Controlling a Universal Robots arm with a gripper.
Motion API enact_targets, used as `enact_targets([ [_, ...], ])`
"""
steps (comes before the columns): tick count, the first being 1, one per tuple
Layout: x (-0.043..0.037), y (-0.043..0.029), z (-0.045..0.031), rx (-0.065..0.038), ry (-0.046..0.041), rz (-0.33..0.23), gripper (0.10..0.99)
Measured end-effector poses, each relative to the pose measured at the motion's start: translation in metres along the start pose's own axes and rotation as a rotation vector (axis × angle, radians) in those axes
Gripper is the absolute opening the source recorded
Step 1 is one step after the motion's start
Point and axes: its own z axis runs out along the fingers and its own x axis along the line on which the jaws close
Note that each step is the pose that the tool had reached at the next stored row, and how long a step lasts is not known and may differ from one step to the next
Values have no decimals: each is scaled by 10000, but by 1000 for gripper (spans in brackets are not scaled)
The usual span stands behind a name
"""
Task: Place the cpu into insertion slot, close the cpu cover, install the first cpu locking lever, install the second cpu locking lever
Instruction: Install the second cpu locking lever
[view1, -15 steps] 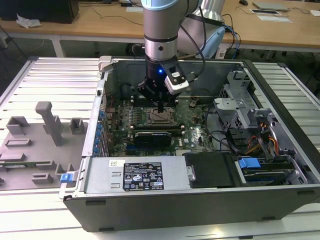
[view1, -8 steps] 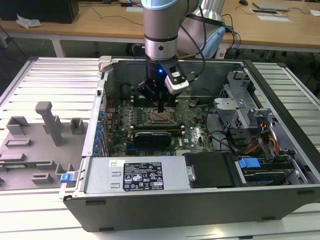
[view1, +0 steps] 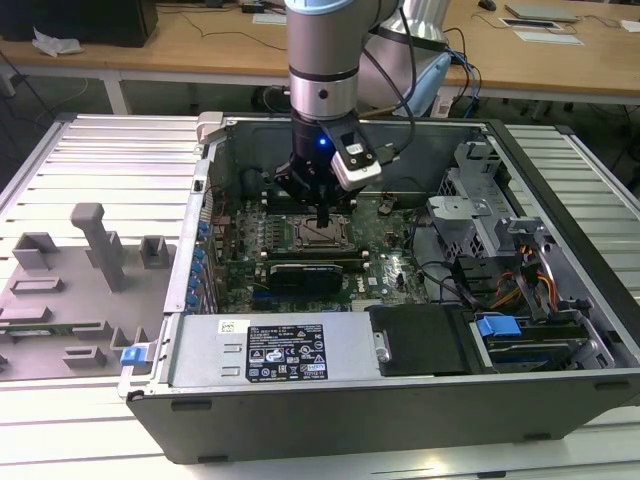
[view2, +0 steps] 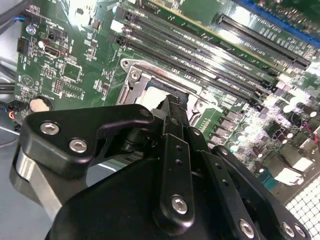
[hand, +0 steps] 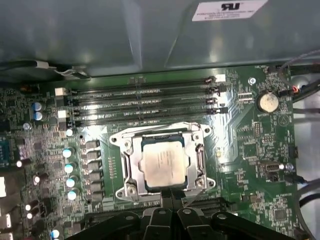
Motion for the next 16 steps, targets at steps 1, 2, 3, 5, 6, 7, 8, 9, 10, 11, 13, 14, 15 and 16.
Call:
enact_targets([
  [1,-3,-30,-2,1,1,5,106],
  [2,-6,-57,-1,2,1,9,106],
  [3,-8,-80,-1,2,1,12,106],
  [5,-15,-140,1,2,1,19,106],
  [6,-19,-184,3,2,1,25,106],
  [7,-18,-193,11,-20,2,28,106],
  [8,-9,-195,24,-142,17,37,106],
  [9,-1,-196,30,-230,25,42,106],
  [10,8,-198,35,-293,33,46,106],
  [11,24,-203,47,-360,40,51,106],
  [13,58,-256,83,-485,51,58,106],
  [14,65,-268,90,-517,55,61,106],
  [15,80,-290,102,-590,63,67,106],
  [16,90,-302,110,-647,69,71,106],
])
